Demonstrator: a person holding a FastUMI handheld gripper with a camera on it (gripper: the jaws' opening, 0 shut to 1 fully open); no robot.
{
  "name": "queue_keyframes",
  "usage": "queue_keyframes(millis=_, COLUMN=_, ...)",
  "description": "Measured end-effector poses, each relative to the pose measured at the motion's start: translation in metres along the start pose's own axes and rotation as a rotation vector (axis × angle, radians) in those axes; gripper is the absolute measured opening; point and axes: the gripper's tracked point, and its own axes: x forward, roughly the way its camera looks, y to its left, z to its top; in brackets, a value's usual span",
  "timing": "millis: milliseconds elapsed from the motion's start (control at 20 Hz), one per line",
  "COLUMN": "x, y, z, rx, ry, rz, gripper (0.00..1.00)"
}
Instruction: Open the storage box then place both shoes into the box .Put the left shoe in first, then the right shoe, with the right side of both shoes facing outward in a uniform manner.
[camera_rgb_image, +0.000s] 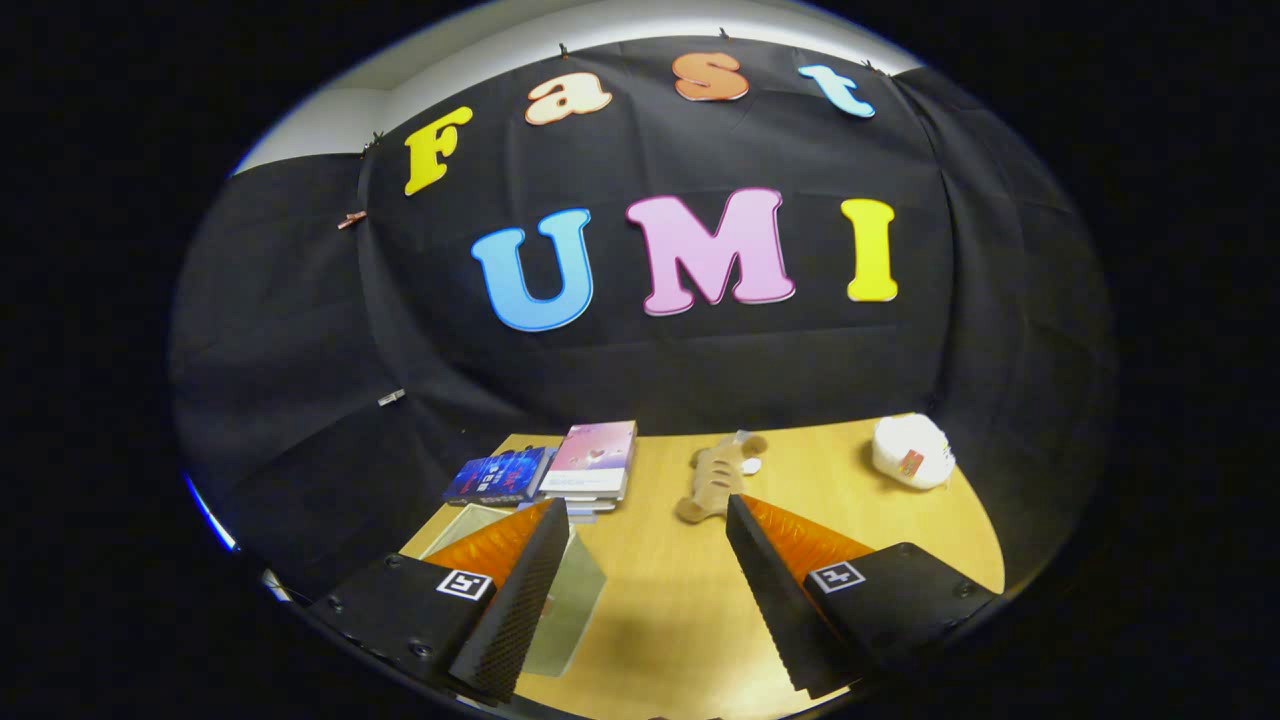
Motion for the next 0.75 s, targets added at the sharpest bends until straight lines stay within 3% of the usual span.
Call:
queue_keyframes(millis=350, x=-0.033, y=-0.096, z=0.013, rx=-0.057, ry=-0.13, rz=-0.05, gripper=0.98)
queue_keyframes(millis=750, x=-0.023, y=-0.127, z=-0.027, rx=-0.094, ry=-0.044, rz=-0.007, gripper=0.98)
